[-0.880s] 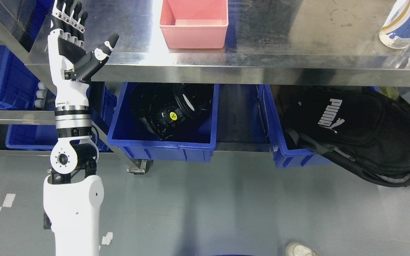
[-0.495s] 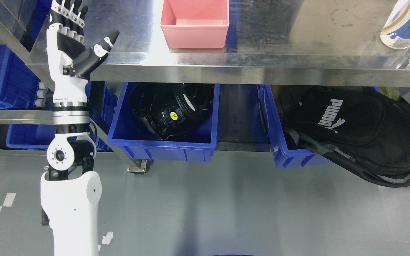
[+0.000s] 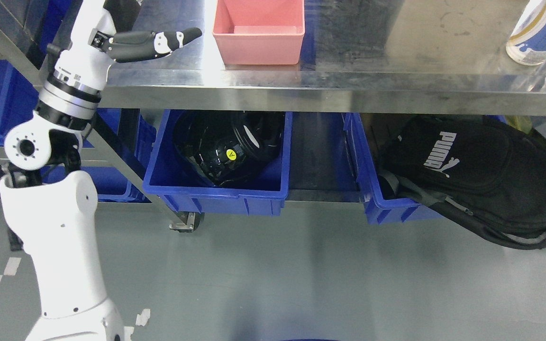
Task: Place storage box into left shelf container
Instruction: 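Reach the left hand up toward the pink box on the table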
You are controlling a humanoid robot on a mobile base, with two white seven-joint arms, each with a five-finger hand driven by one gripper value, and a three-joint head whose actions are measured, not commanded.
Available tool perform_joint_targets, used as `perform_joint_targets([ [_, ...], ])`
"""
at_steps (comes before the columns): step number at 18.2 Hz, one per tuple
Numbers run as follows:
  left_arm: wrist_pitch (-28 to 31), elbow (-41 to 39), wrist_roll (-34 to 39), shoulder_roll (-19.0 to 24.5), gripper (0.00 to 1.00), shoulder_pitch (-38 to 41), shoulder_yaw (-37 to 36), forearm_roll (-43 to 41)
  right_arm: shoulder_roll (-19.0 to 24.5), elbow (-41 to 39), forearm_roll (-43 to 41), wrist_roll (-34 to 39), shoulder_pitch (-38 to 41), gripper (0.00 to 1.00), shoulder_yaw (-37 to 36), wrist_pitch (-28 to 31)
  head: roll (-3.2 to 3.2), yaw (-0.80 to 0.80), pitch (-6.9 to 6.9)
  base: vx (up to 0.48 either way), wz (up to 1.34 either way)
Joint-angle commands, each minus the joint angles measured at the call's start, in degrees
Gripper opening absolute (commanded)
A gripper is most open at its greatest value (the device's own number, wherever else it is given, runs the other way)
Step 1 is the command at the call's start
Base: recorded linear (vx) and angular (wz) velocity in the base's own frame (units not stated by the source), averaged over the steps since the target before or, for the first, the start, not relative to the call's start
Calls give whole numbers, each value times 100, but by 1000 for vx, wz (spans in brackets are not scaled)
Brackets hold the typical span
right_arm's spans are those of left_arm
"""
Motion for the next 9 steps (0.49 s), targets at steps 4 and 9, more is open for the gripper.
perform_joint_targets([
  [4, 111, 1506, -733, 1167, 98, -1544, -2011, -1367, -100, -100, -123, -4, -26, 100, 0, 8, 0, 0, 0, 0, 0],
  [9, 417, 2228, -768, 1026, 97, -2098, -2873, -1466, -100, -100, -123, 4, -26, 100, 0, -1, 0, 0, 0, 0, 0],
])
